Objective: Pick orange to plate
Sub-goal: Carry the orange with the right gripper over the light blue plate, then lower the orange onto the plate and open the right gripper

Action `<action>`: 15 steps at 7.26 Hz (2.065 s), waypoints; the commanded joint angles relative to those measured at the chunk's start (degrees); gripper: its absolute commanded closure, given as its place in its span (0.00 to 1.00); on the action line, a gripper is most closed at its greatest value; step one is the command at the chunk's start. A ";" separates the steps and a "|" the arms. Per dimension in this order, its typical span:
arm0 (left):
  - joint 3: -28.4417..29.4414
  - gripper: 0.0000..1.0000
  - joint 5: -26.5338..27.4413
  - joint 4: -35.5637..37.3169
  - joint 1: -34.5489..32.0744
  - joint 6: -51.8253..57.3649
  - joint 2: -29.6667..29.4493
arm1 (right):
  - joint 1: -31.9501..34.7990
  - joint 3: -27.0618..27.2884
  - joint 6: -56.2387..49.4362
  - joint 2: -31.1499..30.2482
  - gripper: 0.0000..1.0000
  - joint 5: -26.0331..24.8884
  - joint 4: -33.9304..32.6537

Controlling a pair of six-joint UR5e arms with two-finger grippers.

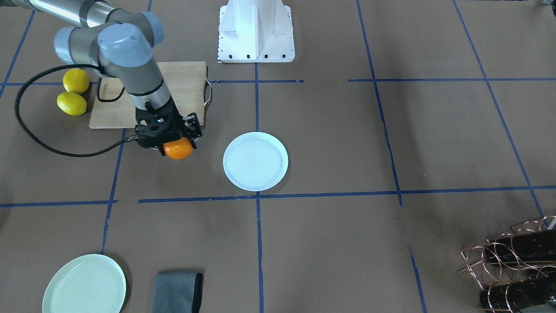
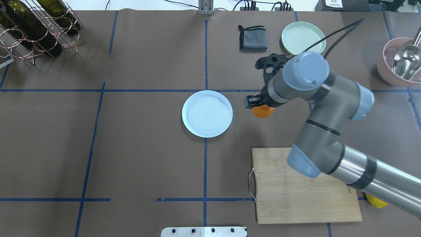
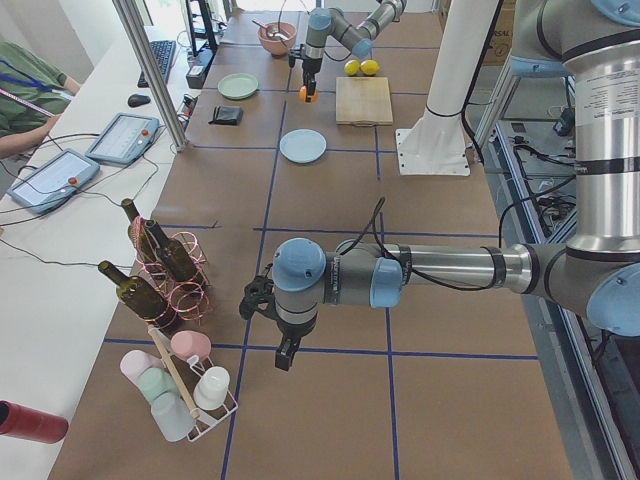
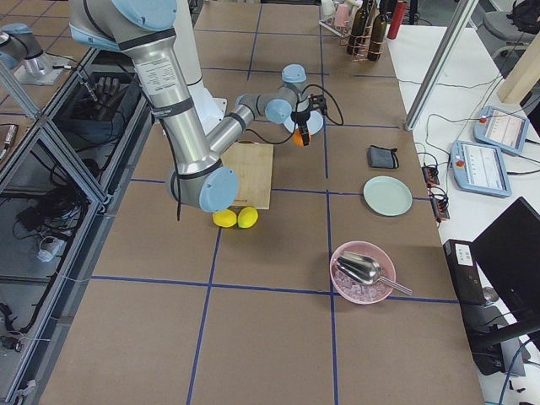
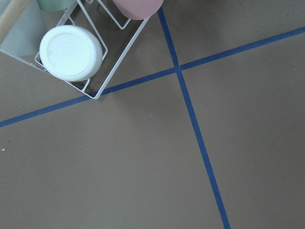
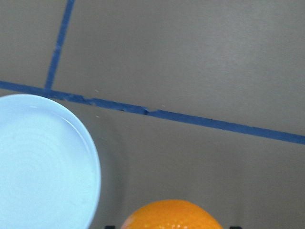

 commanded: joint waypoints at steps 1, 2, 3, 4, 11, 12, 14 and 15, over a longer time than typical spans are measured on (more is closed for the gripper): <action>0.00 0.00 0.00 0.00 0.00 0.00 0.03 | -4.01 -13.45 7.25 14.73 0.82 -5.76 -2.75; 0.09 0.00 0.00 0.00 0.00 0.00 0.03 | -5.76 -19.97 9.54 19.76 0.82 -7.70 -2.75; 0.09 0.00 0.00 0.00 0.00 0.00 0.03 | -7.69 -24.38 11.39 22.07 0.81 -10.51 -2.67; 0.09 0.00 0.00 0.00 0.00 0.00 0.03 | -8.58 -25.03 11.67 22.35 0.80 -11.49 -2.75; 0.09 0.00 0.00 0.00 0.00 0.00 -0.05 | -8.33 -23.83 11.33 22.18 0.00 -11.77 -3.02; 0.09 0.00 0.00 -0.09 0.00 0.00 -0.05 | -7.81 -22.33 10.45 22.18 0.00 -11.68 -5.10; 0.09 0.00 0.00 -0.09 0.00 0.00 -0.05 | -3.70 -15.15 8.09 21.92 0.00 -6.53 -11.59; 0.18 0.00 0.09 0.00 0.00 0.00 0.03 | -0.36 -11.02 0.85 20.70 0.00 -2.40 -15.98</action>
